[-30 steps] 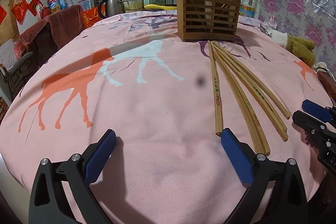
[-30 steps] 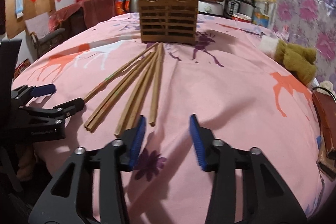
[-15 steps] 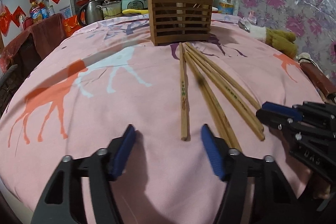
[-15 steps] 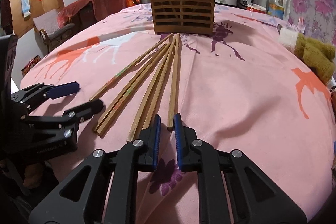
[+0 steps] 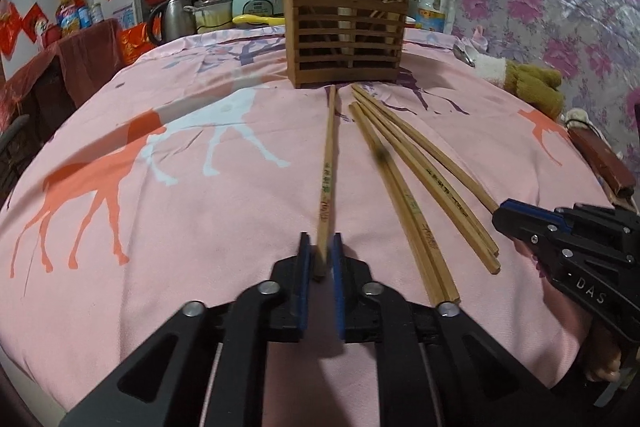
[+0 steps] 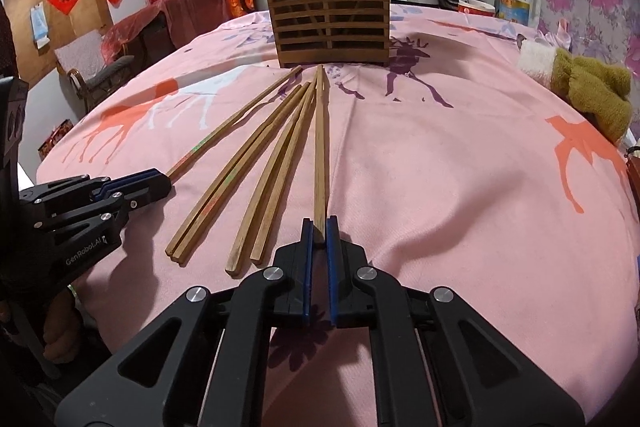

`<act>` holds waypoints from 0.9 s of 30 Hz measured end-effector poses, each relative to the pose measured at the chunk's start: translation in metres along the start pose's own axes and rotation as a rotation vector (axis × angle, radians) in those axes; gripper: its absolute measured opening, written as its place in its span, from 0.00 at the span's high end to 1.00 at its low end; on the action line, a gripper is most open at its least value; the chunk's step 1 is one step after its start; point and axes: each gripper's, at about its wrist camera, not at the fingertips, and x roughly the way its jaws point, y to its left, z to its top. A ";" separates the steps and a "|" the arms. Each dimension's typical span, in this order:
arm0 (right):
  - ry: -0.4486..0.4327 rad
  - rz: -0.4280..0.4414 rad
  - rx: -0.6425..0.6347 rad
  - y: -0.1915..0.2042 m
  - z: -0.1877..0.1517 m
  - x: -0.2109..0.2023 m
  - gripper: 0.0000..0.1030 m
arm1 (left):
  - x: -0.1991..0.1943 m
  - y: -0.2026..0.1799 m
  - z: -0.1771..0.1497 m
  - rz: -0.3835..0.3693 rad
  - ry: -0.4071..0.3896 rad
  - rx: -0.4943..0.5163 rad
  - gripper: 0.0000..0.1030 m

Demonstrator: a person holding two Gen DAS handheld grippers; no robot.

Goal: Organize utensils
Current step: 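Lift both held chopsticks and carry them to the wooden holder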

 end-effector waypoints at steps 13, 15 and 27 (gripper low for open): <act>-0.072 -0.029 0.022 -0.005 0.005 -0.023 0.94 | -0.014 0.001 0.003 0.015 -0.002 -0.002 0.94; -0.101 -0.025 0.041 -0.009 0.010 -0.033 0.94 | -0.024 0.002 0.009 0.010 -0.015 -0.011 0.94; -0.311 -0.015 0.074 -0.020 0.061 -0.098 0.94 | -0.079 -0.001 0.056 -0.016 -0.132 -0.005 0.94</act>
